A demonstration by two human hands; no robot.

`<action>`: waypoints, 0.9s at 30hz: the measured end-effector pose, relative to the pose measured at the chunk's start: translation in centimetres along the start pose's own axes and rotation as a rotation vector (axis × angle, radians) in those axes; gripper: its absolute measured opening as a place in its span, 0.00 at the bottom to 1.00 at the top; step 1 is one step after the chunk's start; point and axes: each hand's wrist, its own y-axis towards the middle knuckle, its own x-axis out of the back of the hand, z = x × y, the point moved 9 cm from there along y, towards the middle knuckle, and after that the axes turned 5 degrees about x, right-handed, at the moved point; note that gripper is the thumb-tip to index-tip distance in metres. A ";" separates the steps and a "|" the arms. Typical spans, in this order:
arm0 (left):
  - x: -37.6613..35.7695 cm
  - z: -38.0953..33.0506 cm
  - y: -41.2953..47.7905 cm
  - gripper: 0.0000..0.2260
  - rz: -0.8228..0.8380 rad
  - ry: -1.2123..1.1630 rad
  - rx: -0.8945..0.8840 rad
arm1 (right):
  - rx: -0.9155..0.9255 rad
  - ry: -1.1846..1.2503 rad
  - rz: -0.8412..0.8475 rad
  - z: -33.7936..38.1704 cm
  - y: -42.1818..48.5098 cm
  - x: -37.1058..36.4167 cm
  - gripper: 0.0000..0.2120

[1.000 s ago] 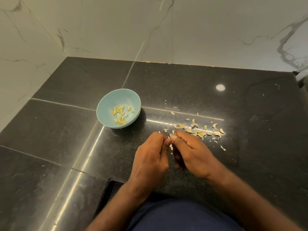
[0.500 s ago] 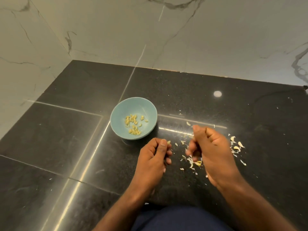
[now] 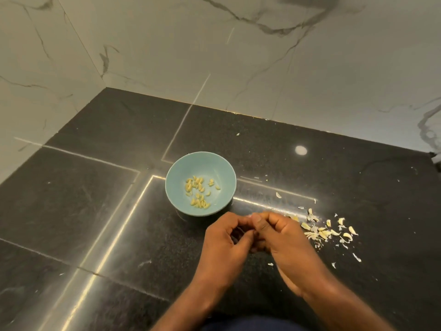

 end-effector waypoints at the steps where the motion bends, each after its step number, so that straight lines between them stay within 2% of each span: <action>1: 0.1 0.1 0.1 0.07 -0.018 0.026 -0.004 | 0.002 -0.004 0.011 -0.1 0.3 -0.2 0.11; 7: 2.5 0.5 1.0 0.07 -0.175 0.170 -0.045 | -0.046 0.110 0.039 -1.2 1.9 -1.3 0.10; 11: 3.1 0.7 1.7 0.09 -0.213 0.108 -0.058 | -0.029 0.114 -0.025 -1.1 3.4 -1.4 0.08; 15: 4.5 0.2 1.6 0.15 -0.350 0.023 -0.102 | 0.047 0.023 -0.079 0.1 5.7 -1.3 0.09; 17: 4.9 0.1 1.4 0.15 -0.384 -0.022 -0.123 | 0.115 -0.098 -0.016 1.0 6.8 -2.2 0.13; 19: 4.6 0.6 1.5 0.14 -0.373 -0.053 -0.107 | 0.160 -0.223 0.153 1.7 7.5 -4.1 0.18; 21: 3.9 1.3 1.6 0.12 -0.335 -0.039 -0.101 | 0.181 -0.228 0.259 2.1 7.9 -5.2 0.20; 23: 2.7 2.0 1.9 0.08 -0.266 0.003 -0.104 | 0.200 -0.193 0.181 2.8 8.5 -4.2 0.17; 27: -1.0 3.3 2.9 0.06 -0.096 0.108 -0.095 | 0.136 -0.145 -0.125 3.1 10.5 0.8 0.04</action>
